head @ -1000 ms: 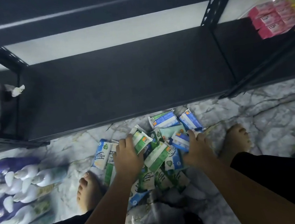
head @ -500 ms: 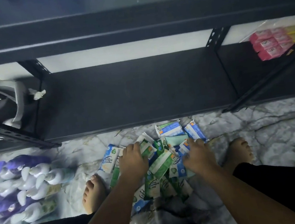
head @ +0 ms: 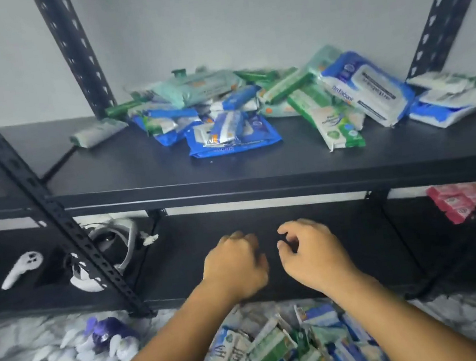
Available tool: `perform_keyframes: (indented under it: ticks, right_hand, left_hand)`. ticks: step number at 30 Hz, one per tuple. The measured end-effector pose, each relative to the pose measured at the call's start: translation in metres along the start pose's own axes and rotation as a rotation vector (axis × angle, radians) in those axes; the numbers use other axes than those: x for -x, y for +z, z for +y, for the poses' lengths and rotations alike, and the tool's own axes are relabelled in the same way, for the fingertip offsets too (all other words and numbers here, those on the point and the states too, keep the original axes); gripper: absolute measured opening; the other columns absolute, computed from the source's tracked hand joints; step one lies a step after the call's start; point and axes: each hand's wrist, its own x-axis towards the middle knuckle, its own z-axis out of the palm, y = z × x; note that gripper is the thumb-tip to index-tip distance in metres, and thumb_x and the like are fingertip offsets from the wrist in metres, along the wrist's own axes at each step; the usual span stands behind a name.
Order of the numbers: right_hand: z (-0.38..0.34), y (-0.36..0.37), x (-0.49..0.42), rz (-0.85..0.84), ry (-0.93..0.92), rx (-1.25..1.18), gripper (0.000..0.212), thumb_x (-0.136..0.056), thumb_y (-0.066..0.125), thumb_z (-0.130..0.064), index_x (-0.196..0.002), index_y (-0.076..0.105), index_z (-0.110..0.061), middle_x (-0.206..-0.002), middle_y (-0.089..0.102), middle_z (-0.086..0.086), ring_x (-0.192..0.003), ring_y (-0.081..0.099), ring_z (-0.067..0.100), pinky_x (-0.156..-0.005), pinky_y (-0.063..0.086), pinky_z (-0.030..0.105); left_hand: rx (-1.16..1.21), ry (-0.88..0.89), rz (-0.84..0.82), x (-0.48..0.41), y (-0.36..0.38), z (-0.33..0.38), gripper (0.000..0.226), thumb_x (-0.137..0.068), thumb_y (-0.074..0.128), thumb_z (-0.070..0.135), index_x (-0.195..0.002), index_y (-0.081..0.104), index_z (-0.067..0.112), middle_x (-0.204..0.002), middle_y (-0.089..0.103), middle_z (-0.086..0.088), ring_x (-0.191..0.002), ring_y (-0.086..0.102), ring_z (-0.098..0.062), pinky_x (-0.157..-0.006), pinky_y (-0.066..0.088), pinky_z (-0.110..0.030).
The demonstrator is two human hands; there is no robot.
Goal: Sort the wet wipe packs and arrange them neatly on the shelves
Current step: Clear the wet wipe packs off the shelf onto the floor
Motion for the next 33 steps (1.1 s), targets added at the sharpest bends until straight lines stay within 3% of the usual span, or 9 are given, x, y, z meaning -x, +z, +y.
perform_keyframes:
  ticks: [4, 7, 10, 13, 18, 21, 29, 33]
  right_hand:
    - [-0.055, -0.048, -0.040, 0.226, -0.225, -0.115, 0.025, -0.079, 0.057, -0.028, -0.099, 0.072, -0.025, -0.082, 0.063, -0.013, -0.077, 0.061, 0.013, -0.075, 0.056, 0.036]
    - [-0.077, -0.071, -0.074, 0.316, -0.278, -0.107, 0.022, -0.078, 0.062, -0.022, -0.098, 0.072, -0.023, -0.081, 0.062, -0.013, -0.074, 0.059, 0.011, -0.075, 0.055, 0.036]
    - [-0.082, -0.087, -0.106, 0.360, -0.229, -0.057, 0.025, -0.079, 0.061, -0.020, -0.101, 0.072, -0.021, -0.090, 0.064, -0.009, -0.089, 0.060, 0.018, -0.083, 0.054, 0.040]
    - [-0.072, -0.104, -0.130, 0.344, -0.026, 0.107, 0.032, -0.084, 0.062, -0.025, -0.115, 0.069, -0.021, -0.111, 0.065, -0.003, -0.108, 0.055, 0.026, -0.090, 0.050, 0.042]
    - [-0.030, -0.118, -0.138, 0.464, 0.282, 0.388, 0.051, -0.084, 0.061, -0.051, -0.127, 0.058, -0.024, -0.131, 0.047, 0.005, -0.122, 0.039, 0.033, -0.095, 0.034, 0.049]
    - [-0.009, -0.118, -0.147, 0.445, 0.379, 0.406, 0.066, -0.083, 0.056, -0.064, -0.132, 0.053, -0.021, -0.130, 0.049, 0.008, -0.123, 0.042, 0.034, -0.096, 0.035, 0.052]
    - [0.007, -0.110, -0.155, 0.492, 0.401, 0.376, 0.057, -0.085, 0.052, -0.064, -0.110, 0.062, -0.014, -0.115, 0.056, 0.007, -0.114, 0.045, 0.031, -0.089, 0.035, 0.048]
    - [0.010, -0.111, -0.153, 0.537, 0.384, 0.289, 0.053, -0.083, 0.055, -0.062, -0.104, 0.064, -0.015, -0.108, 0.057, 0.005, -0.109, 0.048, 0.030, -0.088, 0.037, 0.048]
  left_hand:
    - [0.005, 0.057, 0.214, 0.002, -0.087, -0.006, 0.028, -0.081, 0.039, 0.045, -0.094, 0.057, 0.028, -0.096, 0.059, 0.009, -0.092, 0.059, -0.020, -0.075, 0.053, -0.035]
    - [0.042, 0.065, 0.334, -0.004, -0.133, -0.010, 0.025, -0.082, 0.044, 0.045, -0.096, 0.058, 0.030, -0.094, 0.059, 0.012, -0.087, 0.057, -0.014, -0.073, 0.051, -0.033]
    - [0.047, 0.051, 0.407, -0.023, -0.160, -0.016, 0.021, -0.085, 0.050, 0.043, -0.099, 0.059, 0.030, -0.096, 0.060, 0.012, -0.090, 0.059, -0.016, -0.072, 0.047, -0.031]
    - [0.081, -0.020, 0.455, -0.054, -0.173, -0.020, 0.028, -0.090, 0.054, 0.043, -0.114, 0.060, 0.029, -0.110, 0.064, 0.009, -0.101, 0.060, -0.020, -0.077, 0.047, -0.032]
    - [-0.032, -0.153, 0.350, -0.107, -0.177, 0.003, 0.065, -0.092, 0.048, 0.059, -0.141, 0.044, 0.016, -0.138, 0.050, -0.010, -0.129, 0.043, -0.035, -0.098, 0.046, -0.048]
    - [-0.148, -0.245, 0.317, -0.129, -0.175, 0.015, 0.075, -0.091, 0.041, 0.069, -0.141, 0.042, 0.013, -0.139, 0.047, -0.012, -0.130, 0.042, -0.036, -0.096, 0.043, -0.048]
    - [-0.237, -0.345, 0.310, -0.156, -0.169, 0.018, 0.083, -0.090, 0.034, 0.074, -0.137, 0.051, 0.008, -0.136, 0.050, -0.012, -0.127, 0.044, -0.033, -0.093, 0.040, -0.046]
    - [-0.221, -0.337, 0.309, -0.158, -0.166, 0.015, 0.067, -0.092, 0.042, 0.062, -0.128, 0.057, 0.008, -0.128, 0.056, -0.011, -0.119, 0.053, -0.033, -0.090, 0.044, -0.043]
